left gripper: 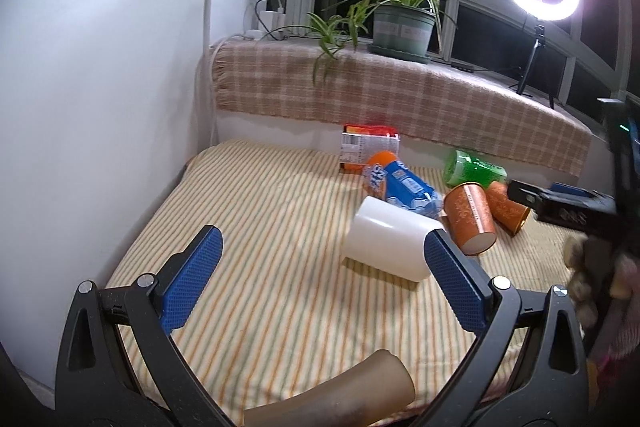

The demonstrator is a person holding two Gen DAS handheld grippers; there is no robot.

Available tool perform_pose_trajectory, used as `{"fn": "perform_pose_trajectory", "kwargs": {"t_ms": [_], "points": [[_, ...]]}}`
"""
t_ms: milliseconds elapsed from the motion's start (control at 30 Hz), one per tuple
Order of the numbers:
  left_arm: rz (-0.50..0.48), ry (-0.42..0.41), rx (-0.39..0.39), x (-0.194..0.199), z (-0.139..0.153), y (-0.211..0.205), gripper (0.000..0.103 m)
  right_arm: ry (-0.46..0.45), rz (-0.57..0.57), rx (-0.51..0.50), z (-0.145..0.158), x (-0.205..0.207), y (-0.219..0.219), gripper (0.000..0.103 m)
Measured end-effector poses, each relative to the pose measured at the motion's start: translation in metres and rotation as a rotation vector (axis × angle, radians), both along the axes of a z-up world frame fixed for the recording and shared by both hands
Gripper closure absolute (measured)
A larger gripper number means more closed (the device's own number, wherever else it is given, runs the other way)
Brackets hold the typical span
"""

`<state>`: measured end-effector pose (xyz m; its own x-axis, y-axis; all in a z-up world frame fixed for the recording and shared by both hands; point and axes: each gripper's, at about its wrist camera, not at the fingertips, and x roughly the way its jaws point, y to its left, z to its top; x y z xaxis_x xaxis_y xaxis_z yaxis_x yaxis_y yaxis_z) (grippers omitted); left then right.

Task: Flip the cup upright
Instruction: 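Reach the right gripper to the lying blue-orange soda bottle and grasp it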

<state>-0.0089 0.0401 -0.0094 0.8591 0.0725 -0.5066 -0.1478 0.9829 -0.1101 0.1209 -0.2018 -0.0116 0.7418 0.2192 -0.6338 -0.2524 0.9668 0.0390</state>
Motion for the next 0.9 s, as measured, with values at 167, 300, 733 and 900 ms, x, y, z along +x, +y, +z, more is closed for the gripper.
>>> {"fn": "perform_pose_trajectory", "kwargs": {"t_ms": [167, 300, 733, 900], "points": [[0.026, 0.007, -0.003, -0.005, 0.000, 0.011, 0.001, 0.126, 0.089, 0.026, -0.010, 0.051, 0.030, 0.000], [0.051, 0.019, -0.007, -0.007, -0.002, 0.020, 0.001, 0.188, 0.160, -0.008, -0.016, 0.085, 0.060, 0.001], [0.103, 0.029, -0.032, -0.015, -0.003, 0.041, 0.001, 0.391, 0.239, -0.127, -0.058, 0.147, 0.119, 0.011], [0.105, 0.034, -0.037, -0.017, -0.004, 0.042, 0.001, 0.460, 0.251, -0.180, -0.079, 0.159, 0.134, 0.019]]}}
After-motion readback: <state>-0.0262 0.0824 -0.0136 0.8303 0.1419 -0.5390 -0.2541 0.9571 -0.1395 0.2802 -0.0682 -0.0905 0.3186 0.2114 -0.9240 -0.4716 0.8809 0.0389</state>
